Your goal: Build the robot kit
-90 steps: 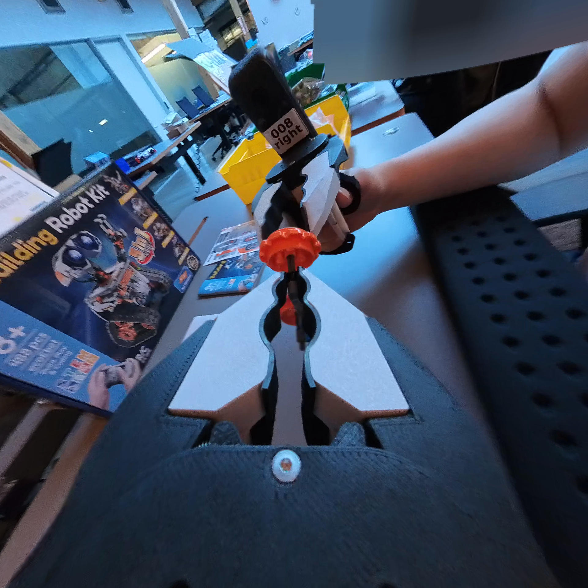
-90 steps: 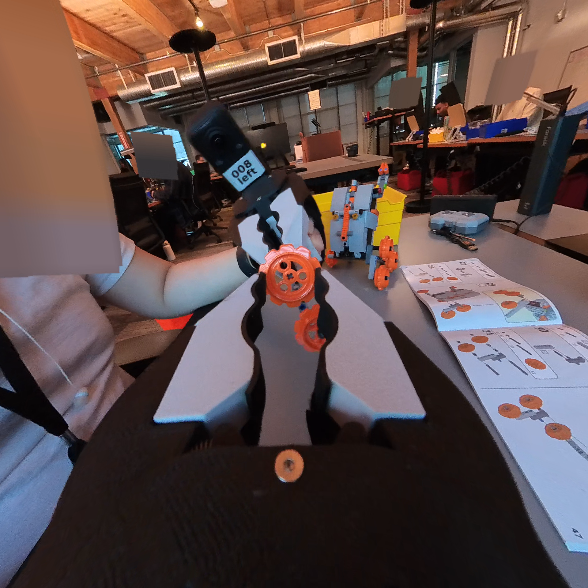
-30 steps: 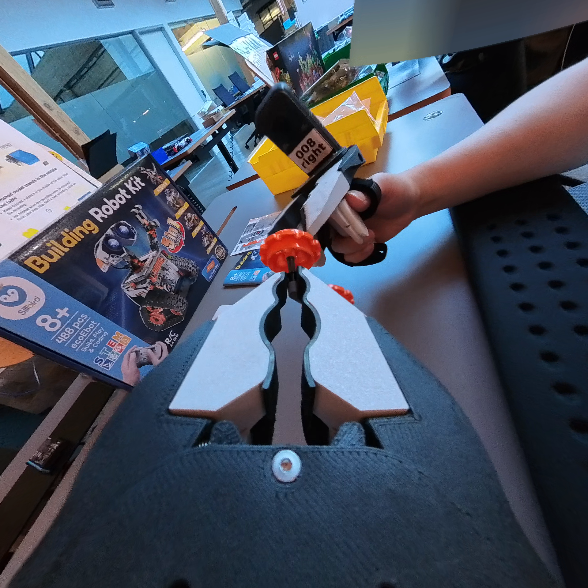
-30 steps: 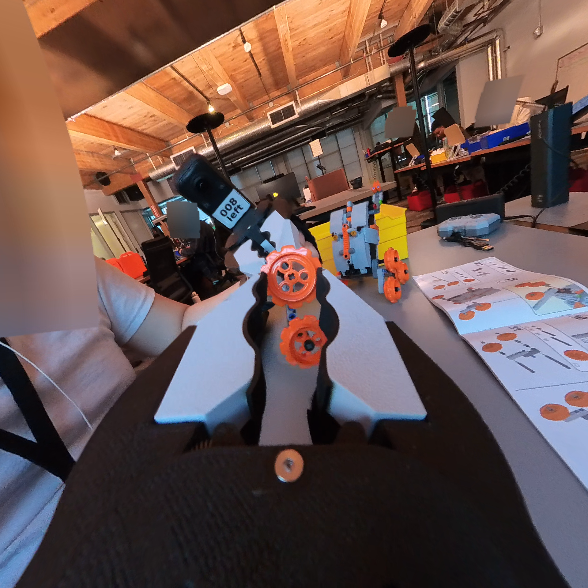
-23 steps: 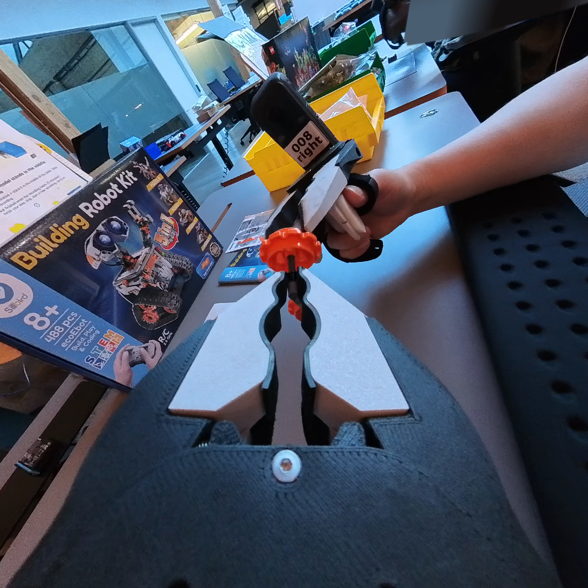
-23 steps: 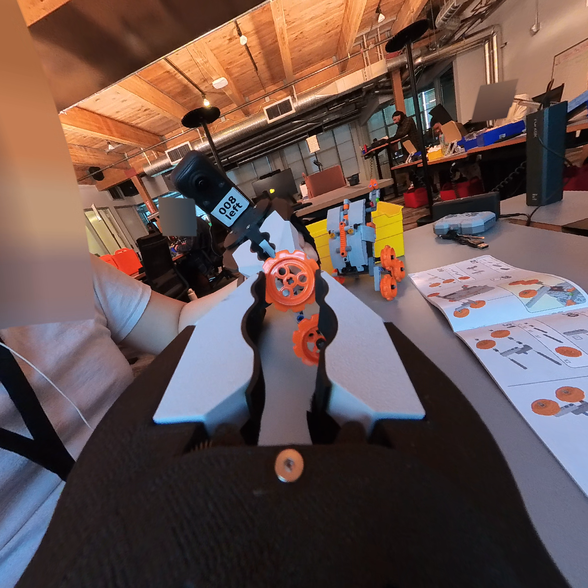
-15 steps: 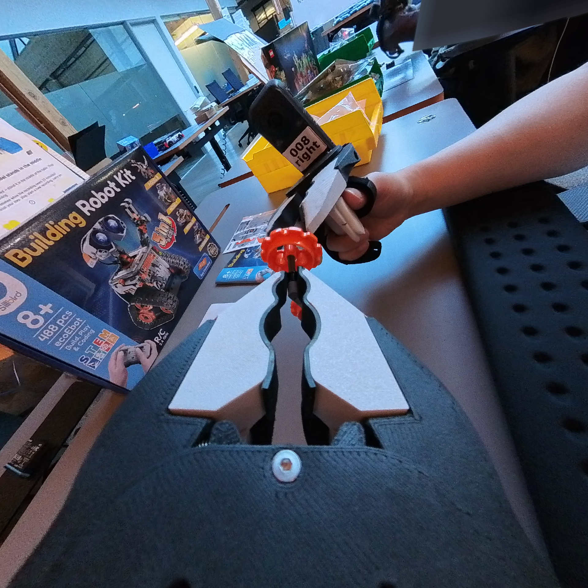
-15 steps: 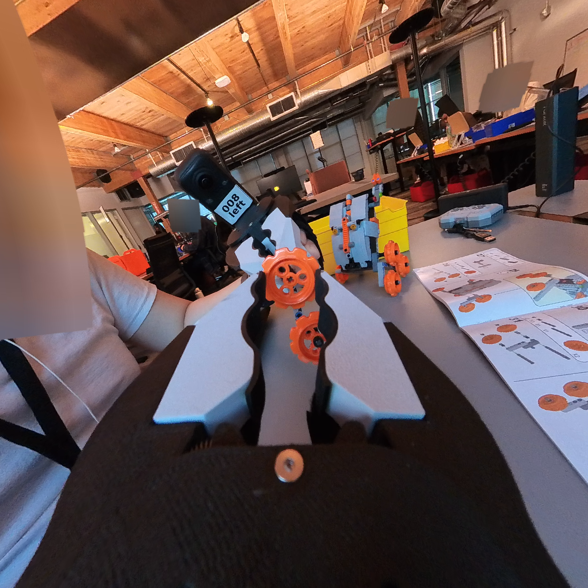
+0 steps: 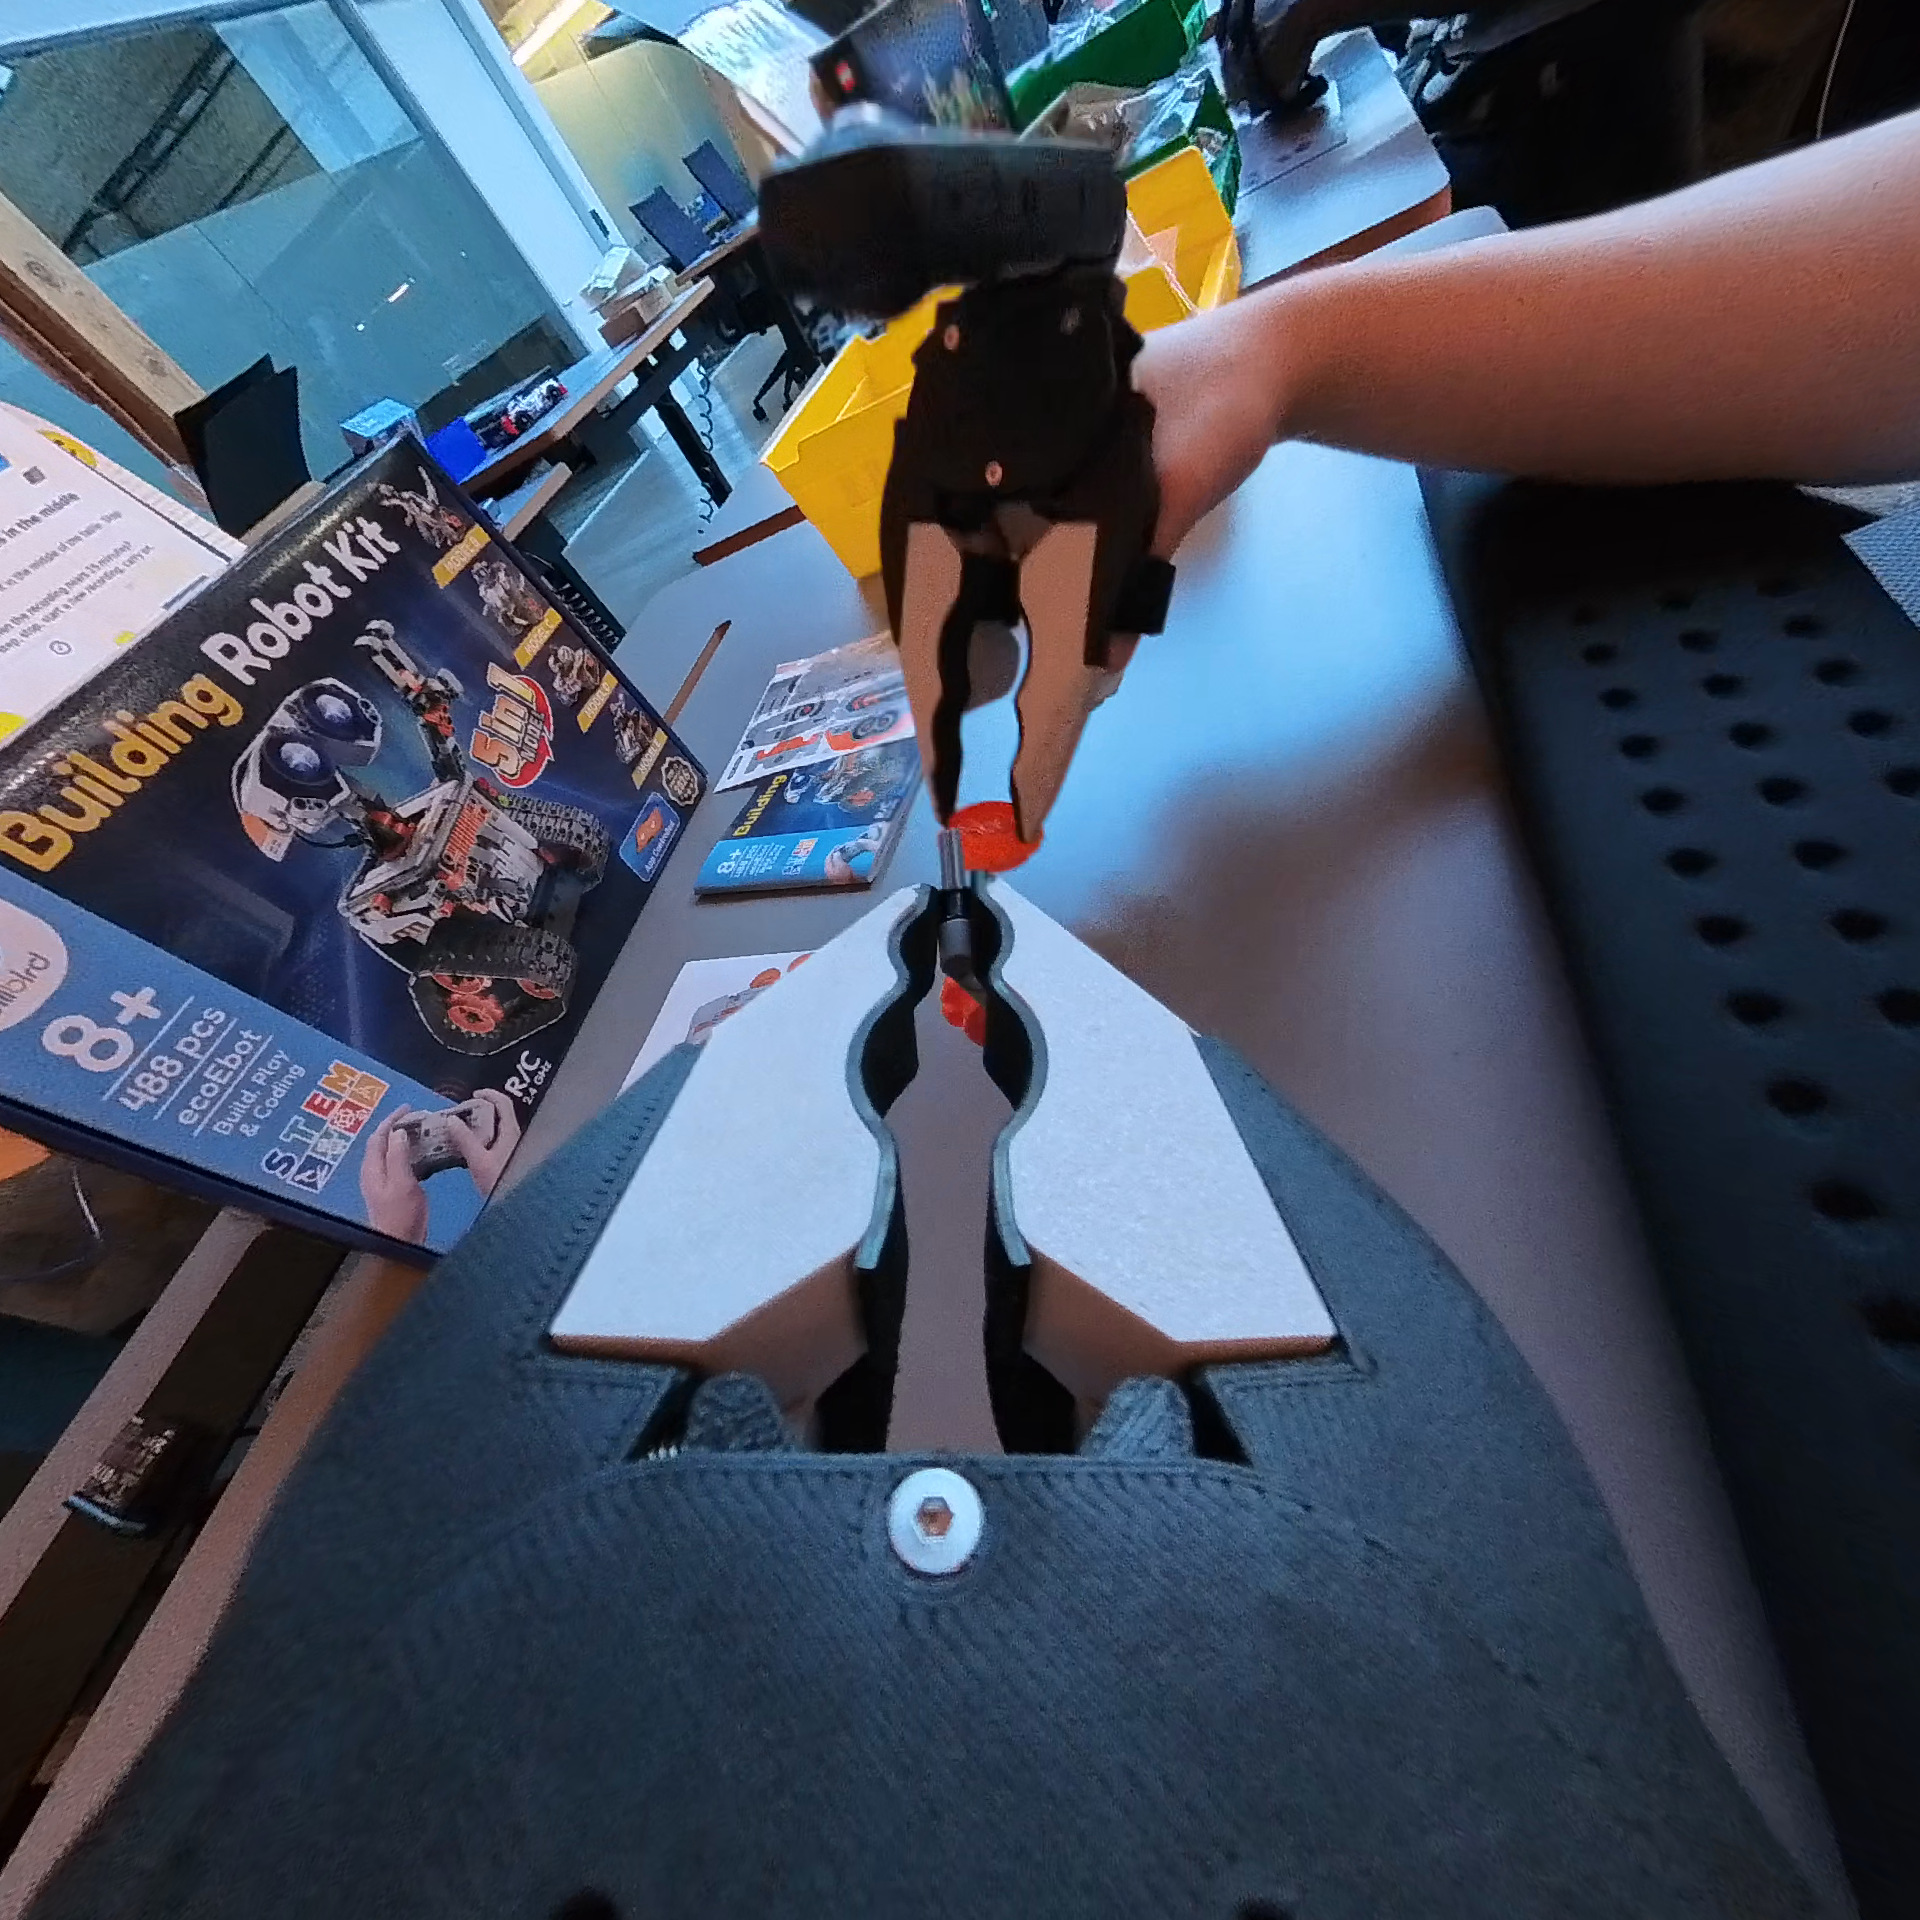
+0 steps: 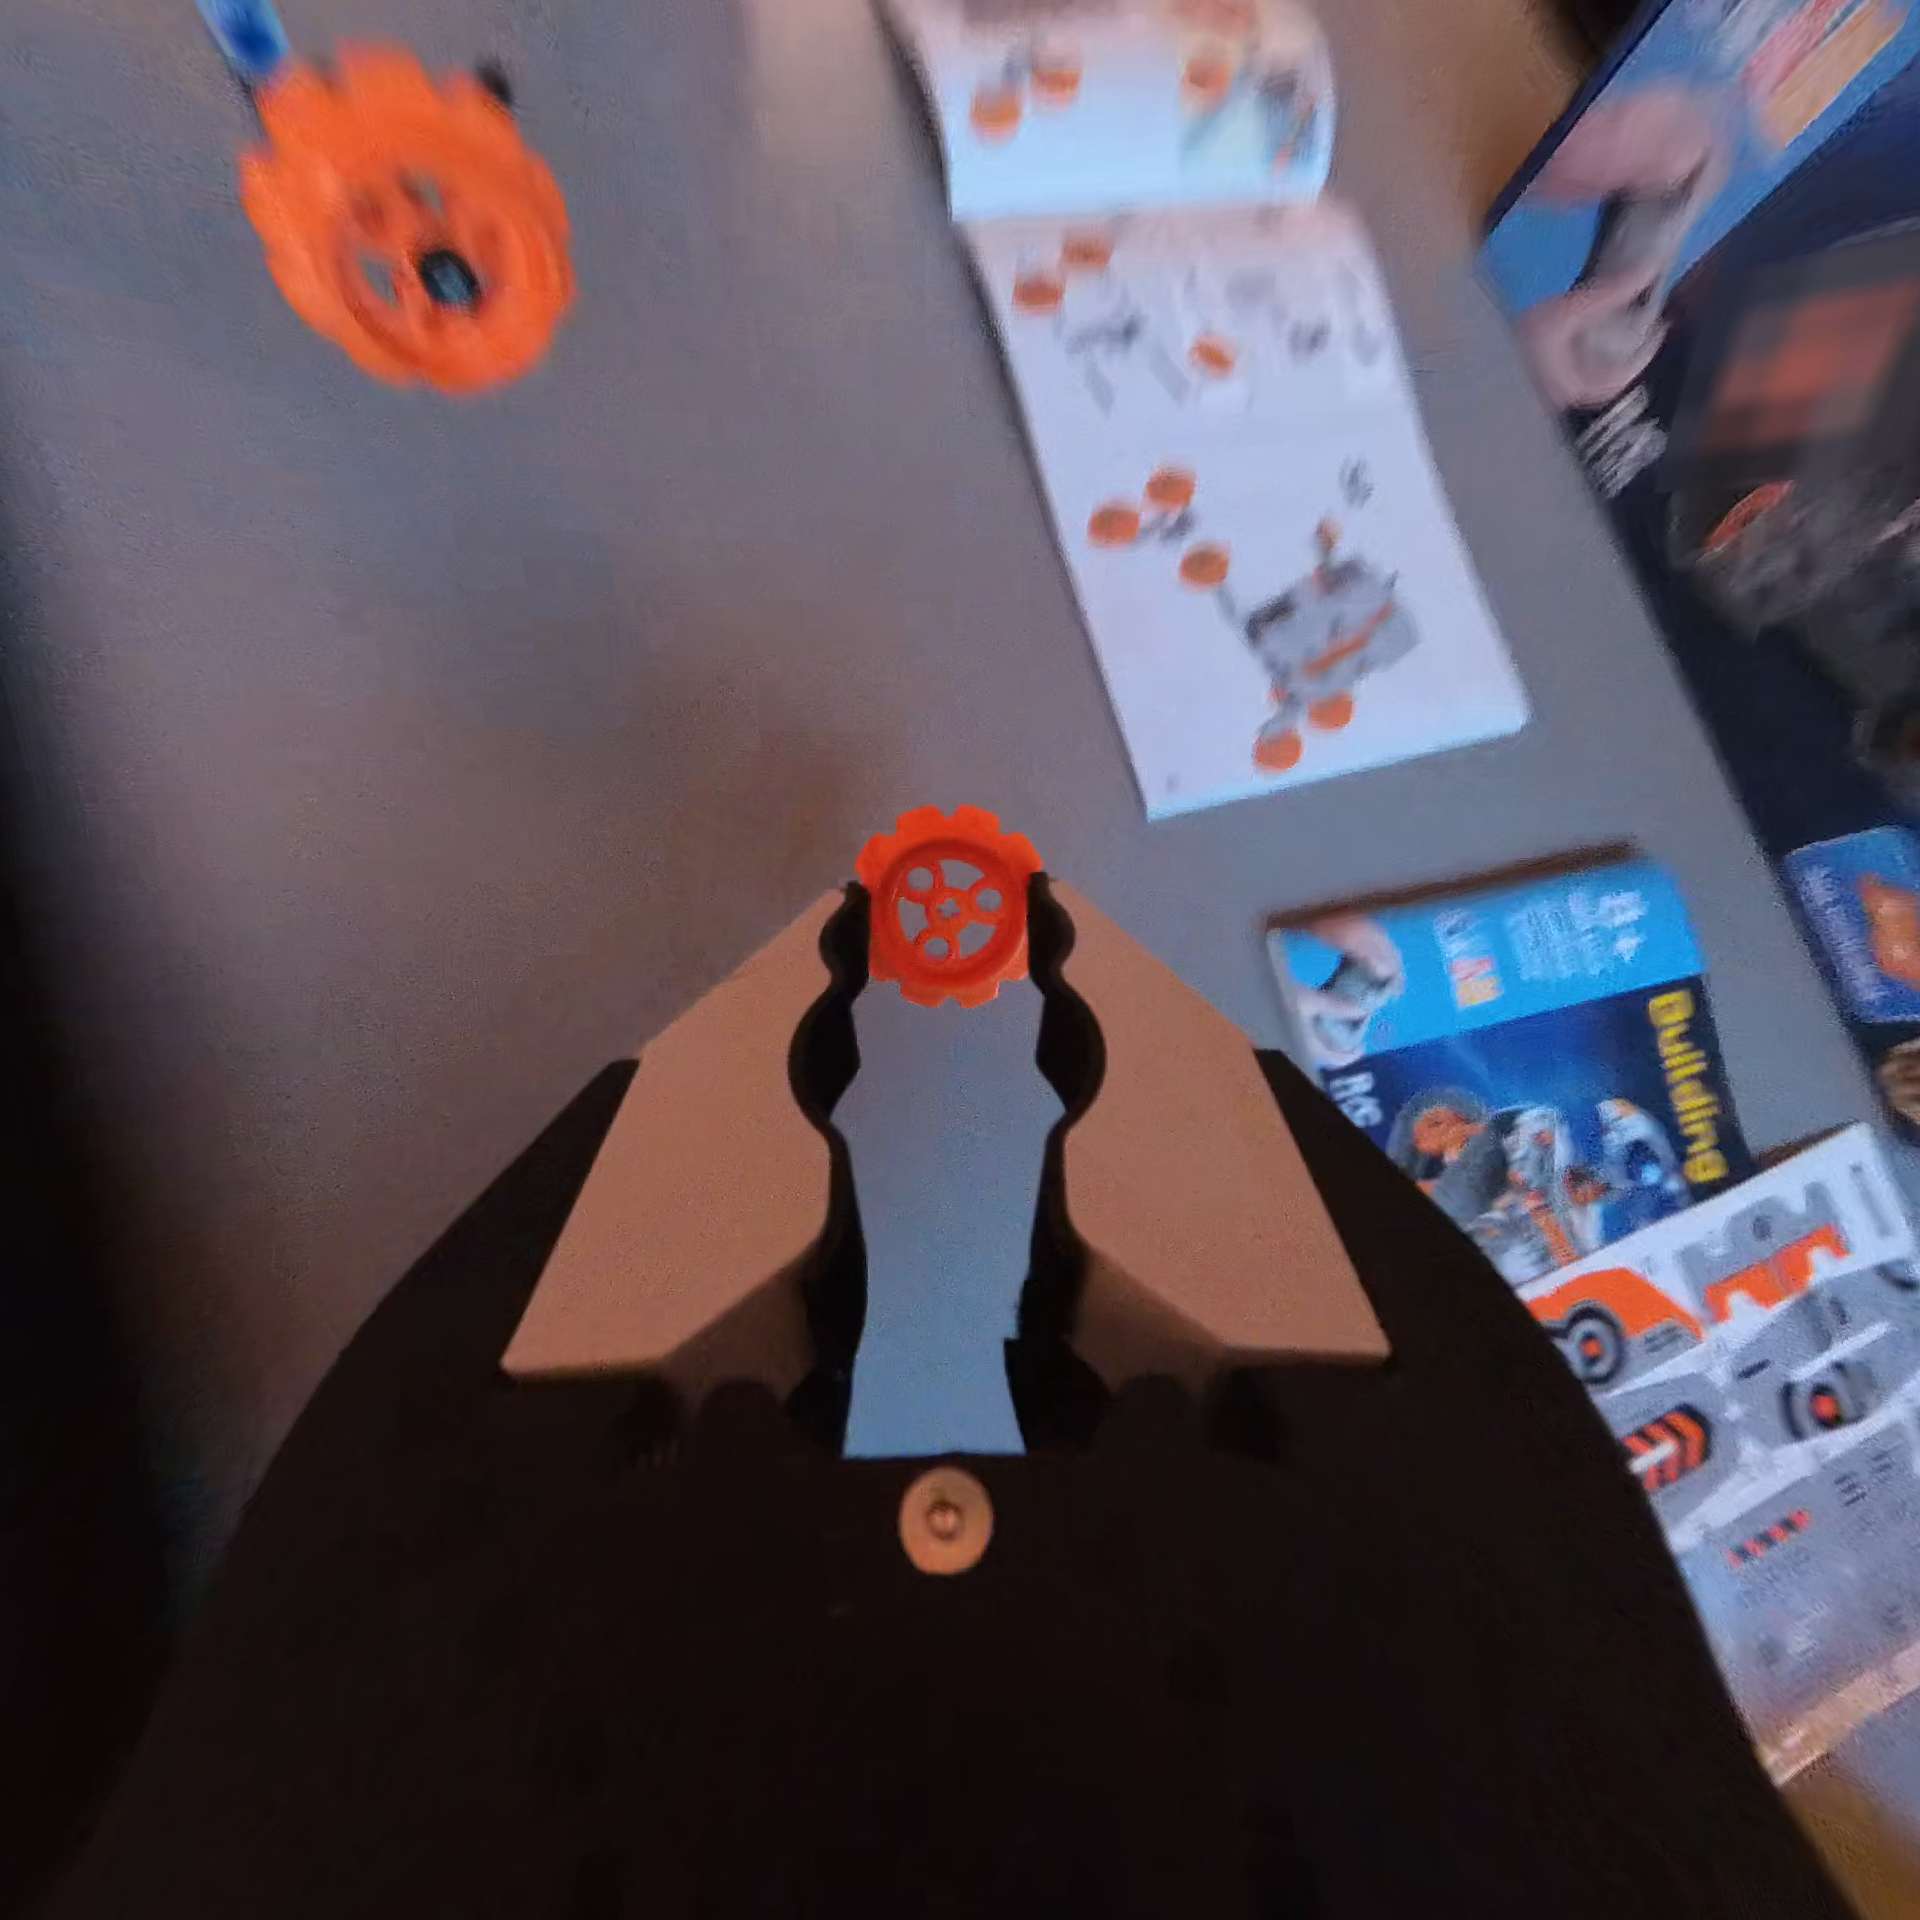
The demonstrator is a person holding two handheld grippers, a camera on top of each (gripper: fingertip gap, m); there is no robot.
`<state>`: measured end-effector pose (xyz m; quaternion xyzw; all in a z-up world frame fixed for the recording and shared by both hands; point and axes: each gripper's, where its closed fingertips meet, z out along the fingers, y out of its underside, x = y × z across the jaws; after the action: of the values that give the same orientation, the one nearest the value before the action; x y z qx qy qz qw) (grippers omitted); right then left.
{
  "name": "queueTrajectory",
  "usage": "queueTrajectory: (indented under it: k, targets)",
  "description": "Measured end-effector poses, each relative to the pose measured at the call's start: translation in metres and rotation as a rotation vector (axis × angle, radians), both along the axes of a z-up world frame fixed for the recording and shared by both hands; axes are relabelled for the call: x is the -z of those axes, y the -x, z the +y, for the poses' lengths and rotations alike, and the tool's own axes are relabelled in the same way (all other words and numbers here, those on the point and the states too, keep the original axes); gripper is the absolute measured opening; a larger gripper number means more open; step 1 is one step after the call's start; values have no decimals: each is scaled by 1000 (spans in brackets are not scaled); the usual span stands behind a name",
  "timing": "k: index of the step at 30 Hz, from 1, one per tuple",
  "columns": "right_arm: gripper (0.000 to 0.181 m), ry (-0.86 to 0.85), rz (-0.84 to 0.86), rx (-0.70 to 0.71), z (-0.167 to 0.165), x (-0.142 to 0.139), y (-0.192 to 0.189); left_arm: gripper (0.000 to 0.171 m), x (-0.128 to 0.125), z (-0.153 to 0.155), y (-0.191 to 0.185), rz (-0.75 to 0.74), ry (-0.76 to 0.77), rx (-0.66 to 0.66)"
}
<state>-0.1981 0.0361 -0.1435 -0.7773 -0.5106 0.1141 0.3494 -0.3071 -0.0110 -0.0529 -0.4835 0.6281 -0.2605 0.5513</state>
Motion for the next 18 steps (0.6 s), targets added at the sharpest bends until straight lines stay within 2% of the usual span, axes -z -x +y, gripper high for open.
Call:
queueTrajectory:
  k: [3, 9, 10, 13, 16, 18]
  targets:
    - [30, 126, -85, 18, -6, 28, -3, 4, 2, 1, 0, 6, 8, -1]
    - [31, 153, -13, 1, -7, 29, 6, 4, 3, -1, -1, 9, 19, 7]
    - [37, 150, 11, -18, -9, 26, 10, 3, 4, 0, -1, 13, 21, 7]
    - [49, 66, 169, -125, -16, -3, 36, 3, 7, -2, -2, 27, 28, 14]
    - [47, 42, 494, -278, -41, -53, 84, 4, 7, -4, -3, 27, 46, 28]
    - [46, 62, 614, -326, -51, -67, 105, 4, 6, -6, -4, 15, 75, 44]
